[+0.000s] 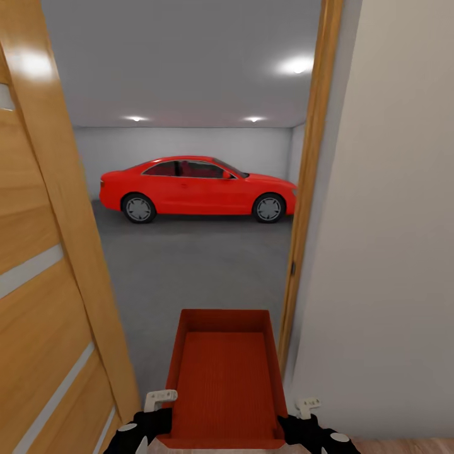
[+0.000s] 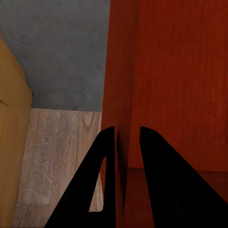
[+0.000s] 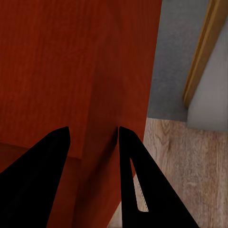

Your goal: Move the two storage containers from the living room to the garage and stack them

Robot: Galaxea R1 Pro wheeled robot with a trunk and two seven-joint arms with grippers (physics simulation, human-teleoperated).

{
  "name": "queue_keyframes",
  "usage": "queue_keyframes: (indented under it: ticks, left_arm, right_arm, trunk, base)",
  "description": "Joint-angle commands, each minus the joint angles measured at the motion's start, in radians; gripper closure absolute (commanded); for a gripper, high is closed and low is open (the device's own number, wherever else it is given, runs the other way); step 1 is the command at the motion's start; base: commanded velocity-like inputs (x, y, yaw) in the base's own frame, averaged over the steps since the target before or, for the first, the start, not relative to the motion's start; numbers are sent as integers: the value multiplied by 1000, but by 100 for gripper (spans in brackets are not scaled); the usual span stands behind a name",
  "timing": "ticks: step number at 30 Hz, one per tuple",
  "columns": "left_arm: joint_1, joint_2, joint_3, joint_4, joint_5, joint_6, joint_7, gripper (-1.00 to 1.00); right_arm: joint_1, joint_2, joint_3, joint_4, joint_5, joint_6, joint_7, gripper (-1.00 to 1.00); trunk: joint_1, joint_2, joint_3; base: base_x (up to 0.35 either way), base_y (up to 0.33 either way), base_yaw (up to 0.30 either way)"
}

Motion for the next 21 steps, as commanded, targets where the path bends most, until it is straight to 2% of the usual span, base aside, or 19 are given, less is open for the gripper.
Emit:
queue_keyframes:
  ticks: [1, 6, 21]
  left_arm:
    - [-1, -20, 10, -4, -5, -10, 5, 100]
    - [-1, -20, 10, -4, -5, -12, 4, 100]
    - [-1, -20, 11, -3, -5, -14, 3, 100]
  right_arm:
    - [0, 5, -10, 3, 22, -2, 9, 100]
    - [0, 5, -9, 3, 22, -2, 9, 100]
    - [0, 5, -9, 3, 22, -3, 9, 100]
  trunk:
    - [1, -1, -2]
    - [1, -1, -2]
    - [1, -1, -2]
  base:
    - [328, 0, 0]
    - [242, 0, 0]
    - [13, 0, 0]
